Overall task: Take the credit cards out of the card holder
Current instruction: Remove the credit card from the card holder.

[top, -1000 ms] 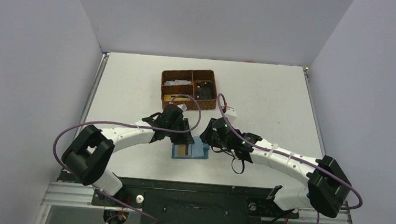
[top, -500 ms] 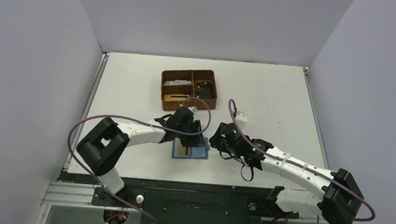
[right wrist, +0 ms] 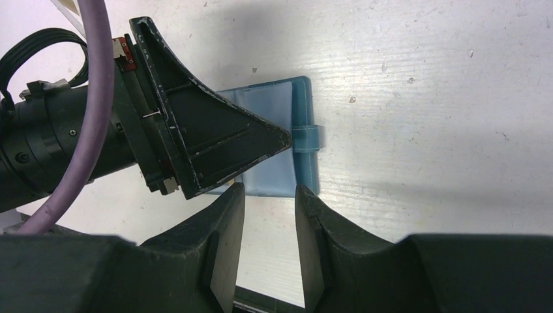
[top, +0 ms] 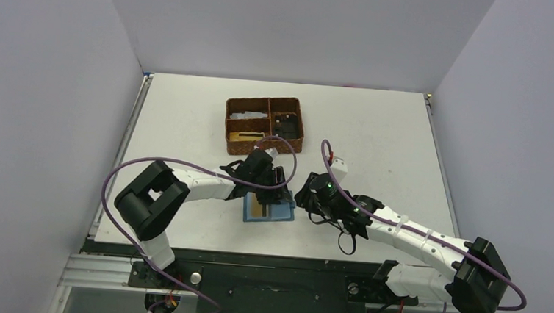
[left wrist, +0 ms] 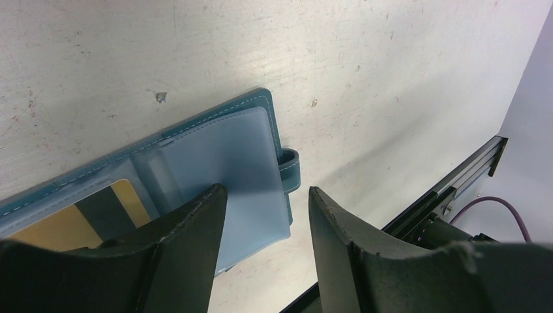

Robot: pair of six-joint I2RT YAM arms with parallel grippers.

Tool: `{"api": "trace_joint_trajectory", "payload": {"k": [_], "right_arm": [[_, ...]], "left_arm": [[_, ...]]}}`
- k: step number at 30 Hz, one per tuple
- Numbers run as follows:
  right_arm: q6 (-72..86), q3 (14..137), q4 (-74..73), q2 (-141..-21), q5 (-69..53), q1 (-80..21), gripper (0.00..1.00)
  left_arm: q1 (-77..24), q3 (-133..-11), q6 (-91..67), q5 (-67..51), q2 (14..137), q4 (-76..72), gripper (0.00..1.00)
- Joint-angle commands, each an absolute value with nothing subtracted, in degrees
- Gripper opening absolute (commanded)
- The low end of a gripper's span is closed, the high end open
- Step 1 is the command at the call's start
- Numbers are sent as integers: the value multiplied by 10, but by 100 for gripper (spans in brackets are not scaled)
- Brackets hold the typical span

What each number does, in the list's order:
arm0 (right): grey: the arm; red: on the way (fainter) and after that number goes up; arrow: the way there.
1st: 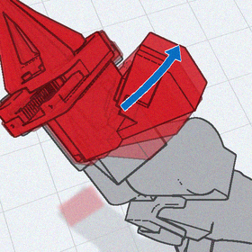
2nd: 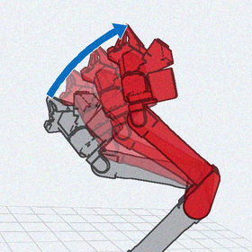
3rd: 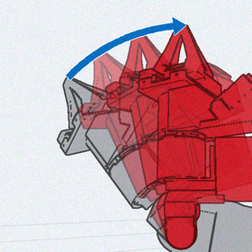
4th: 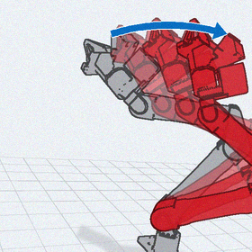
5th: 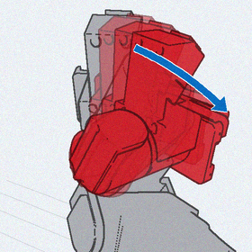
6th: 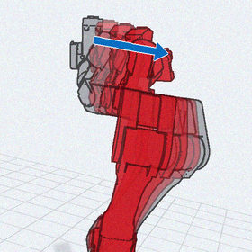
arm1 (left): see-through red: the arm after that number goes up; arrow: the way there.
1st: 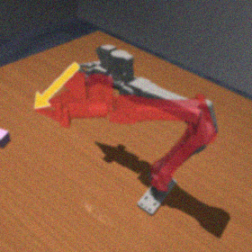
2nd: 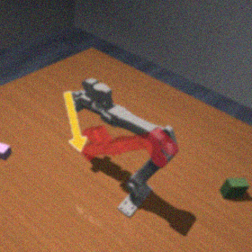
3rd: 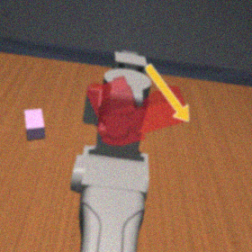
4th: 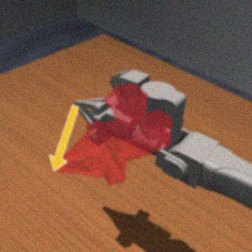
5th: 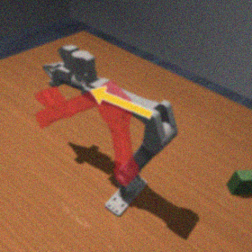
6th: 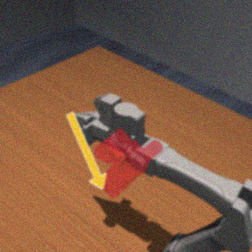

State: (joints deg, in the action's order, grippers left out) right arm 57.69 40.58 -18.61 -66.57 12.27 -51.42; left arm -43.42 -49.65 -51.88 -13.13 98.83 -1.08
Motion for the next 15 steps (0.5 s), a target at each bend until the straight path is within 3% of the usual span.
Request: {"api": "trace_joint_trajectory", "payload": {"k": [1, 15], "right_arm": [[577, 409, -187, -654, 141, -518, 31], [567, 428, -194, -660, 143, -520, 31]], "left_arm": [[-437, -496, -510, -121, 996, -18, 48], [-434, -521, -485, -110, 933, 43, 53]]}}
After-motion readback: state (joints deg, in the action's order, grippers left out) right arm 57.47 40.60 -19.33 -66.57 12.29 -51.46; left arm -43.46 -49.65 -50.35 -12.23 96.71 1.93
